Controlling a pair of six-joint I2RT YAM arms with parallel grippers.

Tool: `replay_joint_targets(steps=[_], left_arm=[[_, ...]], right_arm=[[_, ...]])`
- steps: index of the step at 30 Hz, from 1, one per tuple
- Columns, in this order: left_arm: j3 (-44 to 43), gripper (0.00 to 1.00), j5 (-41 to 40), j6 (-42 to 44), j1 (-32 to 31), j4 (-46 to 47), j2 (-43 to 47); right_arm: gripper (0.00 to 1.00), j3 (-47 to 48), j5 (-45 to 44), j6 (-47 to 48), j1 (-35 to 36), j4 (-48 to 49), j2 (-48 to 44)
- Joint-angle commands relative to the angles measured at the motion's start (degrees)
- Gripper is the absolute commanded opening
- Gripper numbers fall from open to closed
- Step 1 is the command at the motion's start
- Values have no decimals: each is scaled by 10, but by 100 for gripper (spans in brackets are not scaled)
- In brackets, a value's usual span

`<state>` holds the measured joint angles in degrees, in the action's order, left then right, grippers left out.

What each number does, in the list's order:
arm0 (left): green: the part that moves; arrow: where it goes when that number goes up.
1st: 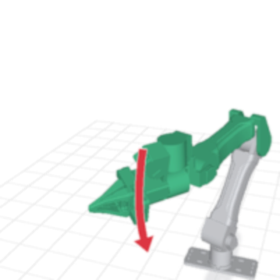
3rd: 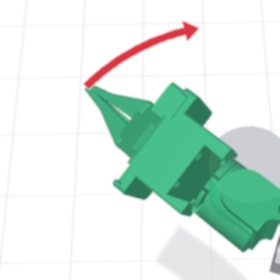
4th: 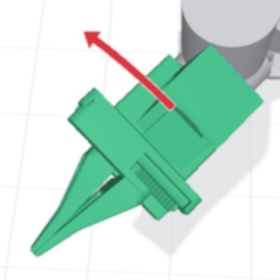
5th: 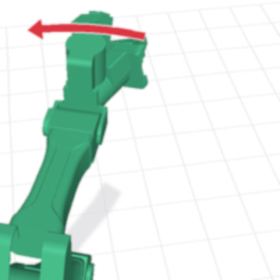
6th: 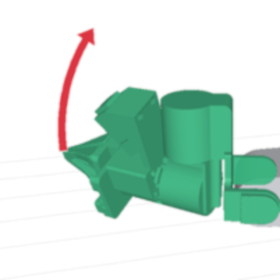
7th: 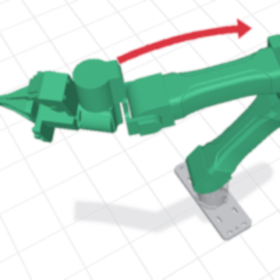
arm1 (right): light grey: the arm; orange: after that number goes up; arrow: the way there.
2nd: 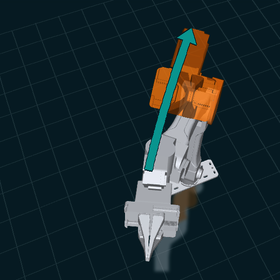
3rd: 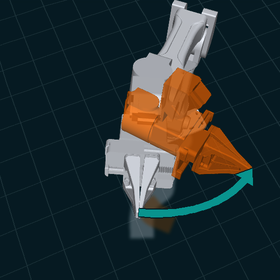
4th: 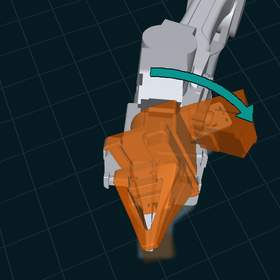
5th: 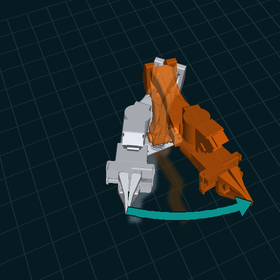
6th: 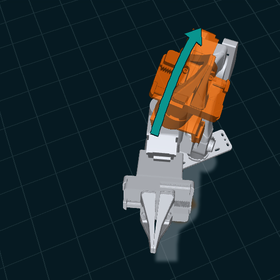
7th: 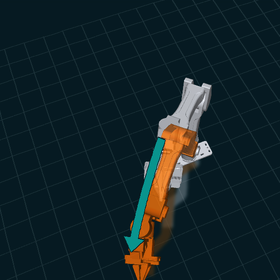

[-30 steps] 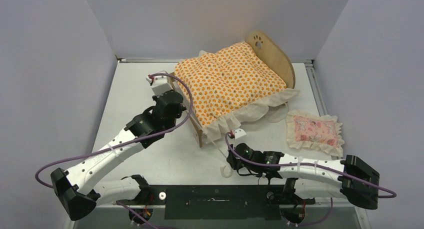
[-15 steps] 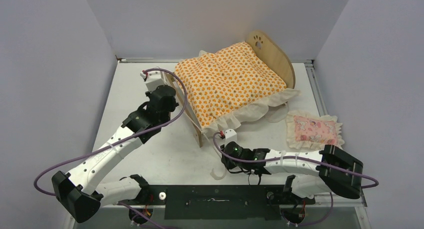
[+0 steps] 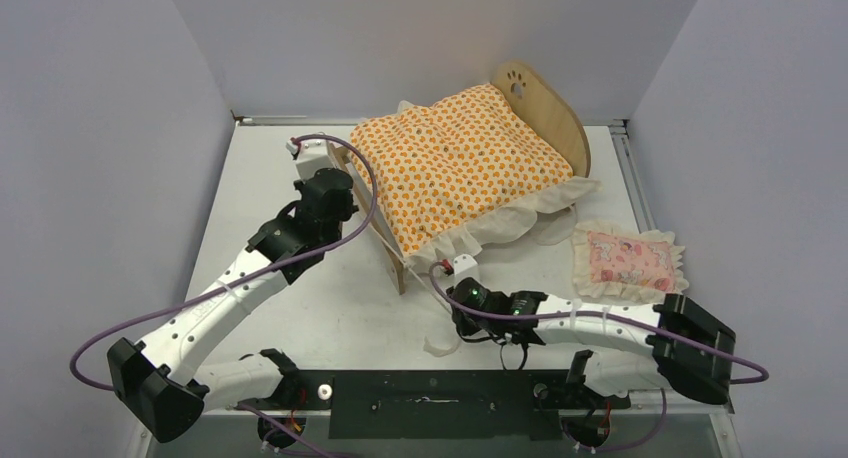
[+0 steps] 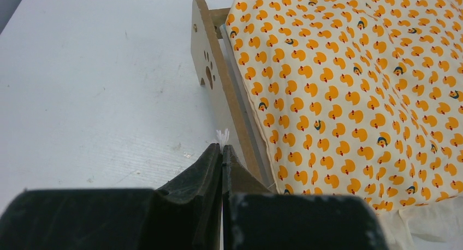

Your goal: Set up the pet bed

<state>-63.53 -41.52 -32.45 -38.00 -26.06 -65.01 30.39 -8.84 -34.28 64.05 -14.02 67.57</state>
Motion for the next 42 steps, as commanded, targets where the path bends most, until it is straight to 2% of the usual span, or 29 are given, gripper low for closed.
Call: replay_joint_targets(steps=[1,9,13,16,21,24,27,30,32,34,36,39,42], left_arm=[[-32,0,-6,23,5,26,-5],[-5,0,90,31,-67,38,38],[14,0,189,-5,-108,11,59],[37,0,264,-50,-150,5,65],[111,0,310,-126,-250,34,84],[160,1,355,-165,-286,55,89],[184,17,385,-180,-307,34,86],[174,29,391,-154,-311,-13,92],[151,42,369,-126,-307,-47,96],[111,58,342,-104,-292,-82,97],[83,72,355,-83,-249,-91,96],[43,85,399,-60,-125,-114,80],[12,87,398,-36,-22,-131,52]], right_arm=[[5,77,-6,48,-3,20,68],[6,116,28,64,-5,95,89],[9,109,33,56,-10,118,81],[9,90,2,44,-13,122,44],[22,59,-35,55,-26,119,-44],[31,60,-83,62,-30,71,-84],[40,65,-158,66,-37,19,-126],[46,78,-229,70,-56,-26,-162],[51,91,-257,76,-80,-48,-176],[55,109,-262,91,-114,-65,-180],[61,131,-260,100,-151,-81,-175],[65,169,-255,111,-210,-98,-163],[73,200,-252,113,-258,-109,-152]])
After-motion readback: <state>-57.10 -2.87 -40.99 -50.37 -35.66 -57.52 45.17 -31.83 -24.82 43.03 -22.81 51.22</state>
